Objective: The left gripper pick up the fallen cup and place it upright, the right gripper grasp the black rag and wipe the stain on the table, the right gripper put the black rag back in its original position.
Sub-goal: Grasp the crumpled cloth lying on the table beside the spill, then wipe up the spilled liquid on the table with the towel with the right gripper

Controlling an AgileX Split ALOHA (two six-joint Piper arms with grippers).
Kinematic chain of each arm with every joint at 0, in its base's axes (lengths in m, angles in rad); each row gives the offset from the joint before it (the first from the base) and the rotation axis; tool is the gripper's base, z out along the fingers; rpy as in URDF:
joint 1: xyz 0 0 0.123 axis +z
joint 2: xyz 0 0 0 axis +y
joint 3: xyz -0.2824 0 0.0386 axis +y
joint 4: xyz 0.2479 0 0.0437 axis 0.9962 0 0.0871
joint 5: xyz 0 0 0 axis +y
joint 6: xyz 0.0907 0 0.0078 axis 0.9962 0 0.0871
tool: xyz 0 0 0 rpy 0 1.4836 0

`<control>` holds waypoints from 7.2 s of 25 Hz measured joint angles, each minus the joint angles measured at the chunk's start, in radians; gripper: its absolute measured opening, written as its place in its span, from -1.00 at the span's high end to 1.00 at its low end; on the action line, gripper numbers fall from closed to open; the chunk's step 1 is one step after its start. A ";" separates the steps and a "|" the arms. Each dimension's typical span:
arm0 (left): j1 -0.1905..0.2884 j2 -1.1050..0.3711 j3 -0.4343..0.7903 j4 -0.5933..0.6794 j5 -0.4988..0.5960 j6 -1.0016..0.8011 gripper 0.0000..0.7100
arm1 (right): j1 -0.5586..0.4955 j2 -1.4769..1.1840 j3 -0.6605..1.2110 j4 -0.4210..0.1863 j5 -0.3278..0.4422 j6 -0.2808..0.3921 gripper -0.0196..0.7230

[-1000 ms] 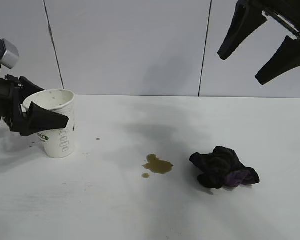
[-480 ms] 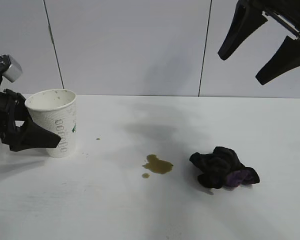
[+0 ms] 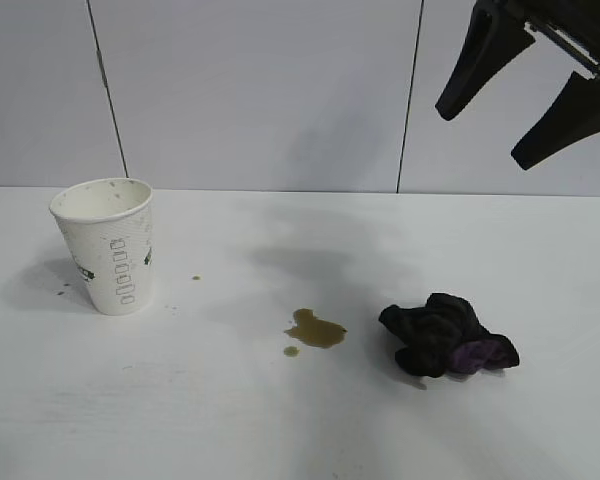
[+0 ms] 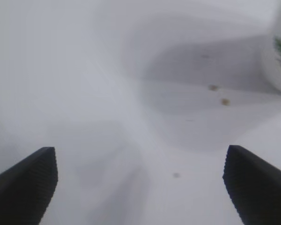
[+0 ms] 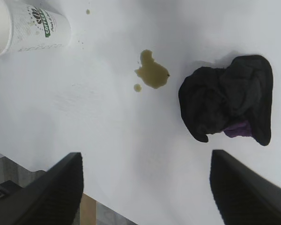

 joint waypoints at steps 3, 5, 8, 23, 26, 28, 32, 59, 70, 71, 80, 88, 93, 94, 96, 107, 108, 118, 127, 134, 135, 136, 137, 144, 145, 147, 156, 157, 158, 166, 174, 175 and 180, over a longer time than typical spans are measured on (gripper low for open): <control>0.086 -0.136 -0.064 -0.005 0.075 -0.137 -0.95 | 0.000 0.000 0.000 0.001 0.000 0.000 -0.44; 0.111 -0.219 -0.114 -0.009 0.161 -0.182 -0.95 | 0.000 0.000 0.000 0.002 0.000 0.000 -0.44; 0.104 -0.332 -0.176 -0.049 0.303 -0.202 -0.95 | 0.000 0.000 0.000 0.002 0.000 0.000 -0.44; -0.138 -0.810 -0.217 0.005 0.974 -0.180 -0.95 | 0.000 0.000 0.000 0.001 0.023 -0.013 -0.44; -0.188 -0.908 -0.217 0.080 1.059 -0.182 -0.95 | 0.000 0.000 0.000 0.001 0.023 -0.019 -0.44; -0.220 -0.985 -0.206 0.111 1.076 -0.190 -0.95 | 0.000 0.000 0.000 0.001 0.023 -0.019 -0.44; -0.300 -1.153 -0.131 0.155 1.083 -0.193 -0.95 | 0.000 0.000 0.000 0.001 0.023 -0.020 -0.44; -0.430 -1.439 0.530 0.700 1.064 -0.679 -0.96 | 0.000 0.000 0.000 0.000 0.016 -0.022 -0.44; -0.459 -1.439 0.530 0.703 1.060 -0.681 -0.96 | 0.003 0.021 0.000 -0.162 -0.019 -0.036 -0.44; -0.459 -1.439 0.530 0.703 1.060 -0.681 -0.96 | 0.012 0.031 0.000 -0.176 -0.027 -0.035 -0.44; -0.459 -1.439 0.530 0.703 1.055 -0.682 -0.96 | 0.227 0.185 0.000 -0.358 -0.149 -0.009 -0.44; -0.459 -1.439 0.530 0.703 1.055 -0.682 -0.96 | 0.248 0.345 0.000 -0.416 -0.194 0.052 -0.44; -0.459 -1.439 0.530 0.703 1.055 -0.682 -0.96 | 0.248 0.405 0.000 -0.416 -0.241 0.053 -0.44; -0.459 -1.439 0.530 0.703 1.055 -0.682 -0.96 | 0.248 0.414 0.000 -0.416 -0.251 0.053 -0.44; -0.459 -1.439 0.530 0.703 1.055 -0.682 -0.96 | 0.248 0.431 0.000 -0.416 -0.268 0.054 -0.44; -0.459 -1.439 0.530 0.703 1.055 -0.682 -0.96 | 0.249 0.373 -0.003 -0.389 -0.286 0.097 0.67; -0.459 -1.439 0.530 0.703 1.055 -0.682 -0.96 | 0.249 0.350 -0.003 -0.369 -0.288 0.092 0.67; -0.459 -1.439 0.530 0.703 1.055 -0.683 -0.96 | 0.338 0.233 -0.003 -0.077 -0.420 -0.057 0.67; -0.459 -1.439 0.530 0.703 1.055 -0.683 -0.96 | 0.494 0.341 -0.002 -0.070 -0.592 -0.052 0.67; -0.459 -1.439 0.530 0.703 1.055 -0.683 -0.96 | 0.494 0.427 -0.002 -0.111 -0.576 -0.030 0.67; -0.459 -1.439 0.530 0.703 1.055 -0.683 -0.96 | 0.494 0.428 -0.002 -0.130 -0.573 -0.027 0.67; -0.459 -1.439 0.530 0.703 1.055 -0.683 -0.96 | 0.494 0.429 -0.002 -0.157 -0.565 -0.019 0.67; -0.459 -1.439 0.530 0.703 1.055 -0.683 -0.96 | 0.491 0.430 -0.002 -0.186 -0.555 -0.003 0.67; -0.459 -1.439 0.530 0.703 1.055 -0.683 -0.96 | 0.410 0.430 -0.002 -0.492 -0.454 0.193 0.67; -0.459 -1.439 0.530 0.703 1.055 -0.683 -0.96 | 0.394 0.430 -0.002 -0.528 -0.441 0.218 0.67; -0.459 -1.439 0.530 0.703 1.055 -0.683 -0.96 | 0.358 0.430 -0.002 -0.582 -0.426 0.263 0.67; -0.459 -1.439 0.530 0.703 1.055 -0.683 -0.96 | 0.334 0.430 -0.002 -0.504 -0.446 0.279 0.67; -0.459 -1.439 0.530 0.703 1.055 -0.683 -0.96 | 0.351 0.430 -0.002 -0.455 -0.460 0.251 0.67; -0.459 -1.439 0.530 0.703 1.055 -0.683 -0.96 | 0.373 0.430 -0.002 -0.415 -0.479 0.223 0.67; -0.459 -1.439 0.530 0.703 1.055 -0.683 -0.96 | 0.524 0.432 -0.002 -0.277 -0.687 0.152 0.67; -0.459 -1.439 0.530 0.703 1.055 -0.683 -0.96 | 0.529 0.466 -0.002 -0.316 -0.848 0.152 0.67; -0.459 -1.439 0.530 0.703 1.055 -0.683 -0.96 | 0.524 0.475 -0.002 -0.326 -0.843 0.152 0.67; -0.459 -1.439 0.530 0.703 1.055 -0.683 -0.96 | 0.471 0.484 -0.002 -0.374 -0.781 0.164 0.67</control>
